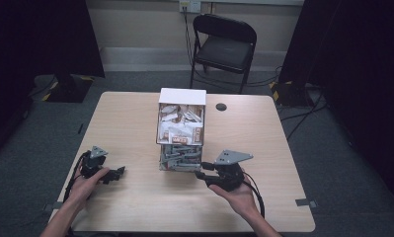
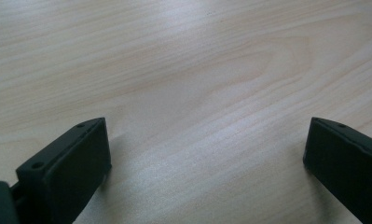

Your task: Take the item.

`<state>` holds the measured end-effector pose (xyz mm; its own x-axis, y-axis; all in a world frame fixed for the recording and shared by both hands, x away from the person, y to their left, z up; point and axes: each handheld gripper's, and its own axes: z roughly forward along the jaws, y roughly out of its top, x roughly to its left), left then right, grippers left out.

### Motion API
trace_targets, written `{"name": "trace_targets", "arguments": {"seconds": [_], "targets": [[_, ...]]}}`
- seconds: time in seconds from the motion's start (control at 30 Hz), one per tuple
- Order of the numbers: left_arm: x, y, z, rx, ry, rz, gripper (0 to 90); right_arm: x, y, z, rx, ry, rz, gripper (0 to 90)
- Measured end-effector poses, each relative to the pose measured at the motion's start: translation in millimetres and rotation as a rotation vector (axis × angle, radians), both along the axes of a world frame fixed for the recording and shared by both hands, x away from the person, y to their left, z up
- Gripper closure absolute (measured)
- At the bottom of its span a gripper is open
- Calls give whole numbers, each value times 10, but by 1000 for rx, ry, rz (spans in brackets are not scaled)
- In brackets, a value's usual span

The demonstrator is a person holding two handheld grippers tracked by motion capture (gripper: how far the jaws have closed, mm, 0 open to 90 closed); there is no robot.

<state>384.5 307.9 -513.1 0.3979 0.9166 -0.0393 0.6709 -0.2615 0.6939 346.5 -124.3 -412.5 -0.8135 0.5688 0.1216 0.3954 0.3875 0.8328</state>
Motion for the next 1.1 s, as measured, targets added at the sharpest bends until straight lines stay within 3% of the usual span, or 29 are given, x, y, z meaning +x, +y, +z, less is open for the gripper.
{"name": "trace_targets", "arguments": {"seconds": [0.47,0.8,1.1], "targets": [[0,0,0,0,0,0,1,156,231,-107,15,10,28,630],[0,0,0,0,0,0,1,185,316,-132,19,11,50,724],[0,0,0,0,0,0,1,221,380,-182,19,26,64,724]]}}
